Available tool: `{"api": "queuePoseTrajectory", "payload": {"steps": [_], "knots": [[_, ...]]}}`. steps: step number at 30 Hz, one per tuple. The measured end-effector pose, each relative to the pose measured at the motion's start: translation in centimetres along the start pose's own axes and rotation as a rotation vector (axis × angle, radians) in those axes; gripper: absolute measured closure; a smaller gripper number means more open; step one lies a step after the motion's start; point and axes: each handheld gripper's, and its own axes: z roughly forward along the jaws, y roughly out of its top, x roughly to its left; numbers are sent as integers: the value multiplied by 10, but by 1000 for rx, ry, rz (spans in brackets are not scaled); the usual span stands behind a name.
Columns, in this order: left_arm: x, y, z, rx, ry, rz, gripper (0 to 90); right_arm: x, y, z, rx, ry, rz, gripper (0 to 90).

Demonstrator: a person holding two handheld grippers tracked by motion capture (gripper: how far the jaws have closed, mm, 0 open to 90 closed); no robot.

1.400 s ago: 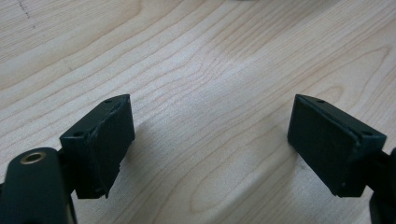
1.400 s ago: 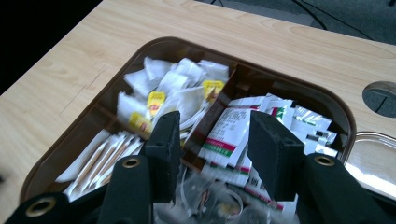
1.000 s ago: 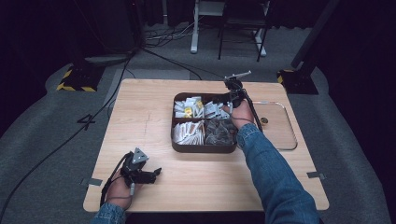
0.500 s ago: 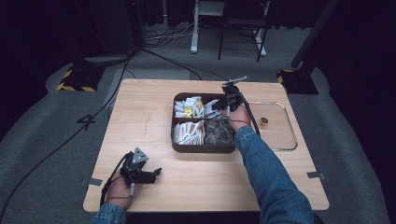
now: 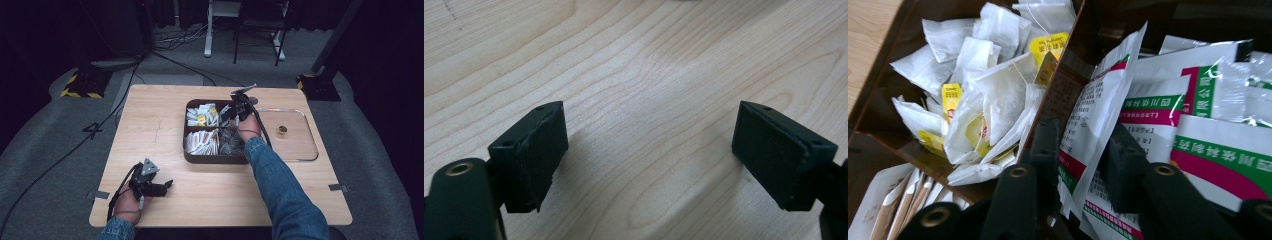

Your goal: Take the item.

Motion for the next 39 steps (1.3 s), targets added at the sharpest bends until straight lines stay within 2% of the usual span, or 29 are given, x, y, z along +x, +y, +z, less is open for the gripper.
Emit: {"api": "queuePoseTrajectory", "payload": {"steps": [1,4,7,11,14,20,24,31,39], "knots": [[0,0,0,0,0,0,153,1,0,4,7,-7,9,757],[0,0,0,0,0,0,153,0,0,5,21,-8,29,796],[0,0,0,0,0,0,153,-1,0,2,9,0,88,863],[0,0,0,0,0,0,153,-1,0,-2,1,0,92,870],[0,0,0,0,0,0,153,2,1,-12,-31,-5,49,872],[0,0,0,-1,1,0,153,4,1,-30,-85,-3,17,873],[0,0,0,-2,1,0,153,5,-1,-46,-120,20,-8,872],[0,0,0,-1,0,-2,153,16,-13,-77,-176,84,-78,872],[0,0,0,1,0,2,153,33,-40,-115,-240,197,-155,872]]}}
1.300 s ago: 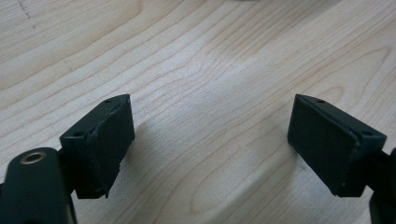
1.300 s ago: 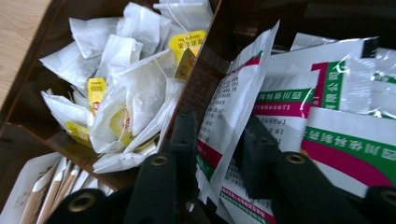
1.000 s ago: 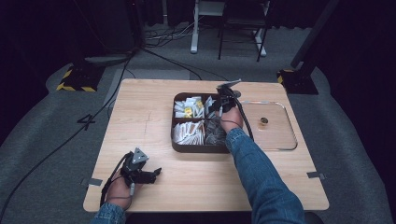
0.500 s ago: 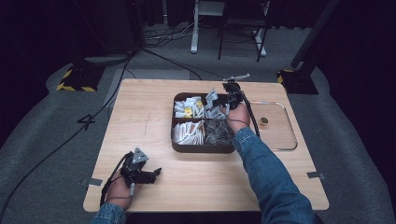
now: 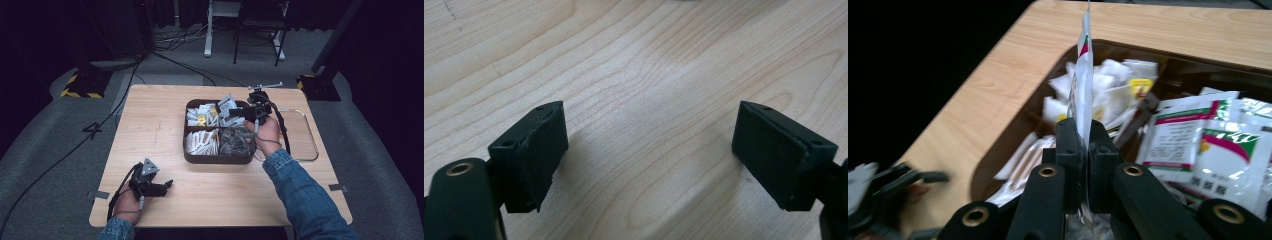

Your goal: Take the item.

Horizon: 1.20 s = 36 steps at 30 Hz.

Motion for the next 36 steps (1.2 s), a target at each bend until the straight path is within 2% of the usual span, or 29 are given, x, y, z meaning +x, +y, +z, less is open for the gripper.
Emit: {"api": "queuePoseTrajectory", "payload": {"steps": [6,8,13,15,16,17,23,27,32,36], "knots": [[0,0,0,-2,0,-3,153,18,-22,-25,-42,98,-34,872],[0,0,0,-2,-1,-3,153,24,-29,-31,-47,116,-49,871],[0,0,0,1,-1,-1,153,42,-48,-45,-70,100,-127,871],[0,0,0,1,-1,-1,153,50,-59,-51,-82,83,-165,872],[0,0,0,1,-1,-1,153,54,-71,-53,-81,87,-185,871],[0,0,0,1,-1,-1,153,54,-71,-53,-81,87,-185,871],[0,0,0,1,-1,-1,153,62,-102,-60,-45,105,-192,871],[0,0,0,1,-2,-1,153,71,-113,-67,-18,98,-230,871],[0,0,0,1,-1,-1,153,81,-125,-75,8,115,-258,872],[0,0,0,1,-1,-1,153,88,-133,-74,36,111,-284,872]]}}
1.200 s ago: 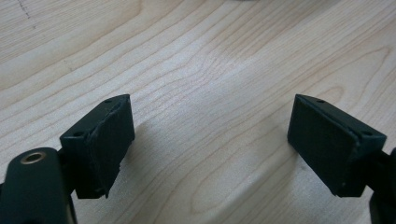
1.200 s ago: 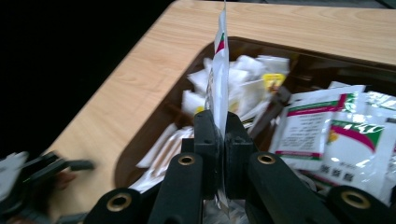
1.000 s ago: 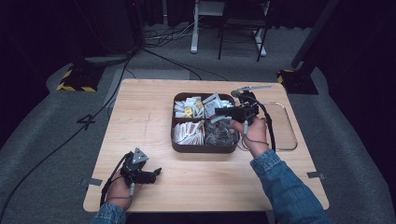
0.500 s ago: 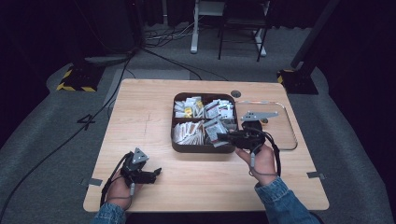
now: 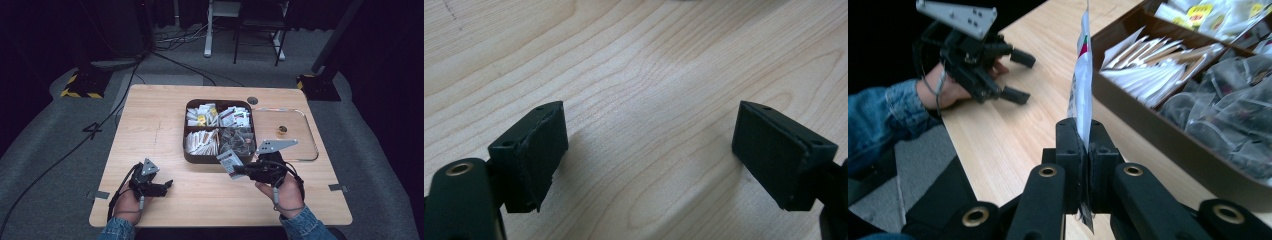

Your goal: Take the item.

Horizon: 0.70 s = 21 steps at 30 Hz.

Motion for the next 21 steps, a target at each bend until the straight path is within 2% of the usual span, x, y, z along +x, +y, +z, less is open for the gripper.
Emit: {"api": "queuePoseTrajectory", "payload": {"steps": [2,3,4,6,16,21], "knots": [[0,0,0,0,0,0,153,4,-4,5,22,3,-12,872],[0,0,0,0,0,0,153,7,-10,13,58,-2,-24,872],[0,0,0,0,-1,0,153,7,-10,13,58,-2,-24,872],[0,0,0,0,0,0,153,9,-15,20,93,-5,-35,871],[0,0,0,0,0,0,153,10,-31,43,205,-4,-38,871],[0,0,0,0,-1,-1,152,12,-36,54,260,18,-33,871]]}}
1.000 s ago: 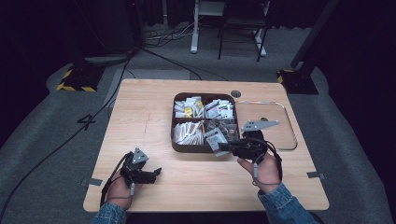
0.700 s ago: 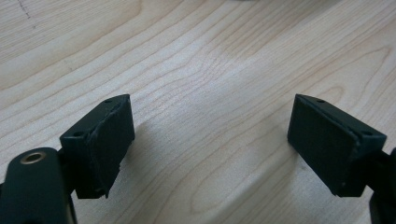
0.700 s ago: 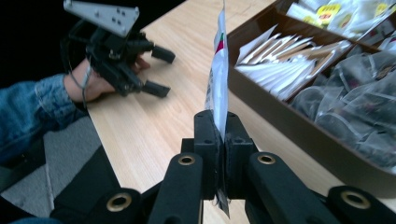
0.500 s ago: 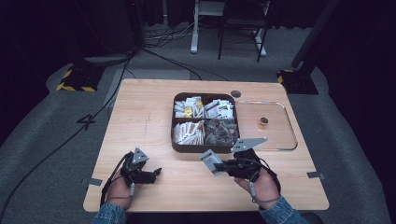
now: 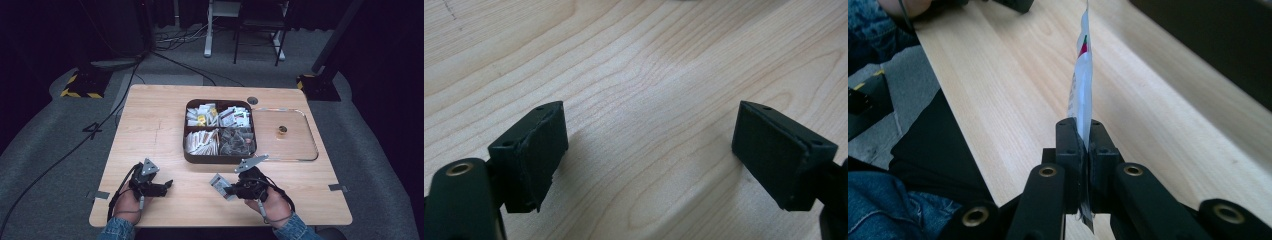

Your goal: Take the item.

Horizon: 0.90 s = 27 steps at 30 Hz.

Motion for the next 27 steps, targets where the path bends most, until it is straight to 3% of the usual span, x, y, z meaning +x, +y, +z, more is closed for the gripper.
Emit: {"api": "queuePoseTrajectory", "payload": {"steps": [12,19,27], "knots": [[0,0,0,0,0,0,153,3,-3,19,84,14,-4,857],[0,0,0,0,0,0,153,5,-3,23,88,-4,-12,659],[0,0,0,1,0,0,153,1,-2,19,60,-31,-15,564]]}}
